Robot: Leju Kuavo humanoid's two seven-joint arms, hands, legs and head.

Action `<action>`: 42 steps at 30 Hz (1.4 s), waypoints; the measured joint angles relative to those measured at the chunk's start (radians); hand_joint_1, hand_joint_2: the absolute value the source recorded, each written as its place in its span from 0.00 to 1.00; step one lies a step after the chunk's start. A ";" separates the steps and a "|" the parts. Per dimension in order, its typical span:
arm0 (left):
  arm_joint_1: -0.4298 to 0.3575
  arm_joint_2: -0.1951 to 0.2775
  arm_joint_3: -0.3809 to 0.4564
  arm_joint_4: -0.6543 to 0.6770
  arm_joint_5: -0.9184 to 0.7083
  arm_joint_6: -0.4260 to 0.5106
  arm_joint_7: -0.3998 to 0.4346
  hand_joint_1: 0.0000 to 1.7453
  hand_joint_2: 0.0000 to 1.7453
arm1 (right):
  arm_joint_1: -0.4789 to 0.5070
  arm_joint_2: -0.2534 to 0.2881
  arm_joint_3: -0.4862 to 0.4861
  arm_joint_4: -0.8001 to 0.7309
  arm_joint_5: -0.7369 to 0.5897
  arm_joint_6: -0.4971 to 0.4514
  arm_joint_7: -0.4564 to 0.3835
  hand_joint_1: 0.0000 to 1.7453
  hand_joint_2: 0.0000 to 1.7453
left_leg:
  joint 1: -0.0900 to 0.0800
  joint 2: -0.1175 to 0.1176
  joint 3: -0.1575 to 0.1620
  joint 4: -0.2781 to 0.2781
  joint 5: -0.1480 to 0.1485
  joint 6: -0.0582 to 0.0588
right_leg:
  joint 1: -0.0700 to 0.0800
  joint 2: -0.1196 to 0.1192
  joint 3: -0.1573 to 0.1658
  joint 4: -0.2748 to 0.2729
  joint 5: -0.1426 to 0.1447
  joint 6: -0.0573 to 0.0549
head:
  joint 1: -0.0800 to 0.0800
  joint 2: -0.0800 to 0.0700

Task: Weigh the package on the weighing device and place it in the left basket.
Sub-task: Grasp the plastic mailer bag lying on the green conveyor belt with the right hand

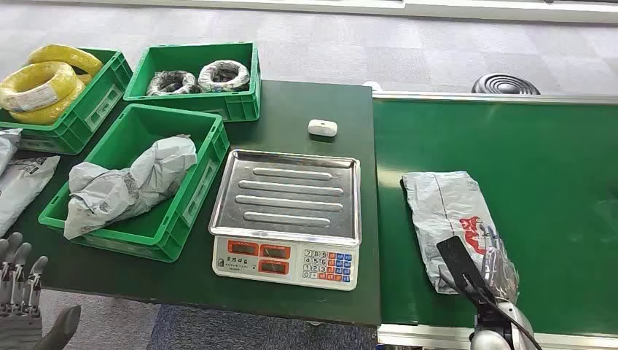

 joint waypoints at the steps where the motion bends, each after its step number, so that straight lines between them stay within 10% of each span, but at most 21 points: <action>1: -0.001 0.001 -0.003 0.001 0.000 0.005 0.001 0.00 1.00 | -0.011 -0.005 0.001 0.024 -0.005 0.010 0.004 0.00 1.00 | 0.000 0.000 0.000 0.000 0.000 0.000 | 0.000 0.000 0.000 0.000 0.000 0.000 | 0.000 0.000; 10: -0.011 0.011 -0.037 0.010 0.001 0.044 0.011 0.00 1.00 | -0.109 -0.054 0.042 0.265 0.002 0.093 0.097 0.04 1.00 | 0.000 -0.003 -0.001 0.000 0.000 0.000 | 0.000 -0.001 -0.001 0.000 0.000 0.000 | -0.001 0.000; 14: -0.006 0.013 -0.041 0.010 0.007 0.055 0.013 0.00 1.00 | -0.147 -0.062 0.084 0.319 0.058 0.112 0.173 0.94 1.00 | 0.000 -0.003 -0.001 0.000 0.000 0.000 | 0.000 -0.001 0.000 0.000 0.000 0.000 | 0.000 0.000; 15: -0.003 0.013 -0.041 0.010 0.008 0.057 0.013 0.00 1.00 | -0.155 -0.061 0.093 0.328 0.066 0.113 0.181 0.97 1.00 | 0.000 -0.003 -0.001 0.000 0.001 0.000 | 0.000 -0.001 0.000 0.000 0.000 0.000 | 0.000 0.000; 33: 0.018 0.004 -0.035 0.004 0.009 0.032 0.026 0.00 1.00 | -0.204 -0.032 0.067 0.310 -0.068 0.145 0.135 1.00 1.00 | 0.000 -0.003 -0.001 0.001 0.001 0.000 | 0.000 -0.001 0.000 0.000 0.001 0.001 | 0.000 0.000; 42: -0.004 0.000 -0.036 -0.021 -0.008 0.059 0.015 0.00 1.00 | -0.203 0.014 -0.061 0.075 -0.529 -0.184 -0.279 1.00 1.00 | 0.000 -0.004 -0.001 0.001 0.001 0.000 | 0.000 -0.002 0.000 0.000 0.001 0.001 | 0.000 0.000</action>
